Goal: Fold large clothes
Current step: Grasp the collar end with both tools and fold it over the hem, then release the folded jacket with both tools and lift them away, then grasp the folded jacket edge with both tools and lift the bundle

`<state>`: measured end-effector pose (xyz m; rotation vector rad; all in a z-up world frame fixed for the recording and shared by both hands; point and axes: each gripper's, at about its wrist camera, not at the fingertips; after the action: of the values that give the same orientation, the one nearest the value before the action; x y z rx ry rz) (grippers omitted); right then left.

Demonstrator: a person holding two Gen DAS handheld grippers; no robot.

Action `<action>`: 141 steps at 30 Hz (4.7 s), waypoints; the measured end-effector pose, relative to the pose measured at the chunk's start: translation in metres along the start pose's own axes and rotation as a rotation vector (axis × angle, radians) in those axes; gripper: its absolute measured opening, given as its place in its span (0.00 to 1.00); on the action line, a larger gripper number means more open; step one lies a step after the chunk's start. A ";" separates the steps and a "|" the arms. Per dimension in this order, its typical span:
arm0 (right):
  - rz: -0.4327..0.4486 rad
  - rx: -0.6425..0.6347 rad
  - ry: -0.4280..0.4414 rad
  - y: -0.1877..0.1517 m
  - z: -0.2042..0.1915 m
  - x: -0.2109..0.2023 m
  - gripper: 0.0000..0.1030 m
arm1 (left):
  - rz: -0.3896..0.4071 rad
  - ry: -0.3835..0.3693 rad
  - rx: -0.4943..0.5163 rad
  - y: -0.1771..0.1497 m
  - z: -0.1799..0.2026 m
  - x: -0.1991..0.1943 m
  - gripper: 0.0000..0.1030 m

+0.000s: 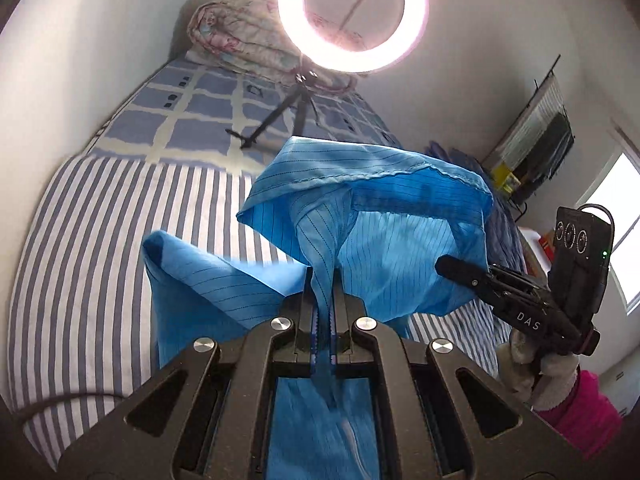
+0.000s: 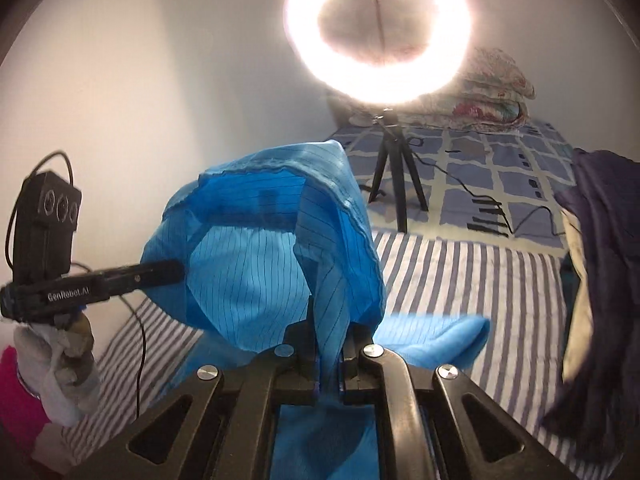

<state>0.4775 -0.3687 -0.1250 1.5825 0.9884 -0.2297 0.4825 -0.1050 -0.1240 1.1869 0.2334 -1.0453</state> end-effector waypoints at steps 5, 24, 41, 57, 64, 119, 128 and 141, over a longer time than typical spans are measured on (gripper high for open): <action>-0.045 0.019 0.014 -0.059 -0.021 -0.033 0.02 | -0.063 0.000 0.024 -0.060 0.018 -0.032 0.01; -0.250 -0.023 0.011 -0.203 -0.078 -0.061 0.15 | -0.283 0.076 0.133 -0.206 0.026 -0.072 0.13; -0.183 0.054 0.057 -0.211 -0.041 -0.151 0.69 | -0.206 -0.031 -0.249 -0.182 -0.065 -0.132 0.46; -0.160 0.565 0.237 -0.203 0.055 -0.070 0.43 | -0.295 -0.024 -0.495 -0.170 -0.124 -0.058 0.05; -0.236 0.478 0.188 -0.198 0.044 -0.058 0.00 | -0.270 0.091 -0.311 -0.178 -0.090 -0.065 0.01; -0.340 -0.011 -0.047 -0.207 -0.006 -0.065 0.30 | -0.263 0.193 0.039 -0.197 -0.050 -0.040 0.03; -0.180 0.252 0.093 -0.195 0.046 -0.095 0.76 | -0.204 -0.073 -0.333 -0.154 -0.106 -0.064 0.62; -0.234 0.537 0.316 -0.222 0.102 -0.058 0.58 | -0.313 -0.195 -0.505 -0.174 -0.151 -0.020 0.54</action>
<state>0.3252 -0.4982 -0.2768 2.0277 1.4454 -0.4443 0.3925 0.0339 -0.2853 0.5987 0.5079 -1.2717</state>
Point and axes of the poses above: each gripper's, at about its wrist camera, not at the fingertips, and x roughly the way its jaws point, z to its right, y to its top, and after that the axes turned 5 degrees about y, right-handed
